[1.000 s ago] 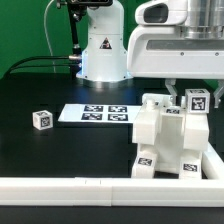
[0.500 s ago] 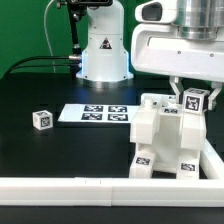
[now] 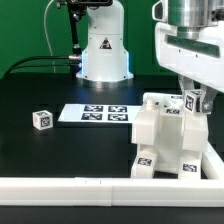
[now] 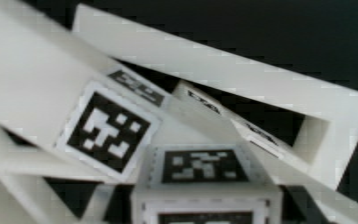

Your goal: Assemble chair

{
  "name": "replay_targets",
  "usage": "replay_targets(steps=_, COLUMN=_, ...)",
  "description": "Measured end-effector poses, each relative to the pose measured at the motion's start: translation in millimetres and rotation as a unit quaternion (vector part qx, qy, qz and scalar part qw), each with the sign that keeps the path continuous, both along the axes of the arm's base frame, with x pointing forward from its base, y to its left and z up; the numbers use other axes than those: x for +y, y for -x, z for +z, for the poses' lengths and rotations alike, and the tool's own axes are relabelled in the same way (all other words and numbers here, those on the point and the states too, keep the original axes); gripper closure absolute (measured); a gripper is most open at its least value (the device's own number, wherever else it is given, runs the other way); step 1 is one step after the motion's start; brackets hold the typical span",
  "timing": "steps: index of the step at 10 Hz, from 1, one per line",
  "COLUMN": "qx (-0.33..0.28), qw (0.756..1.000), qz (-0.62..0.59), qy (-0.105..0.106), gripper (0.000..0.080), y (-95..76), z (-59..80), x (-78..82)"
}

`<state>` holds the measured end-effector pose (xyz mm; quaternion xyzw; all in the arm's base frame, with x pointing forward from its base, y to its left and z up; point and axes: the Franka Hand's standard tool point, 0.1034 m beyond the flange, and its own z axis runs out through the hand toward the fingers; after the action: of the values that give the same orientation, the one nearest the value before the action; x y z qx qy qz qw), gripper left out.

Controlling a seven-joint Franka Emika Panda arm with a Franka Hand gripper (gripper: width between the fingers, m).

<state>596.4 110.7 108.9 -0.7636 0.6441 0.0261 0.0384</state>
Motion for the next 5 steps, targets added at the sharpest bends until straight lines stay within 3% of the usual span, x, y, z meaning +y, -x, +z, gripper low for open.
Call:
replay_targets(steps=2, qx=0.006, qw=0.998, qz=-0.067, qy=-0.005, gripper=0.0535, y=0.1, z=-0.2, x=1.9)
replay_targets(steps=3, qx=0.005, qw=0.999, qz=-0.053, qy=-0.005, gripper=0.0484, y=0.3, z=-0.6, x=2.0)
replay_targets(steps=4, qx=0.004, qw=0.999, qz=-0.038, qy=-0.004, gripper=0.0349, y=0.6, z=-1.4, x=2.0)
replay_targets(steps=5, qx=0.004, qw=1.000, qz=-0.030, qy=-0.004, gripper=0.0349, y=0.4, z=-1.2, x=2.4)
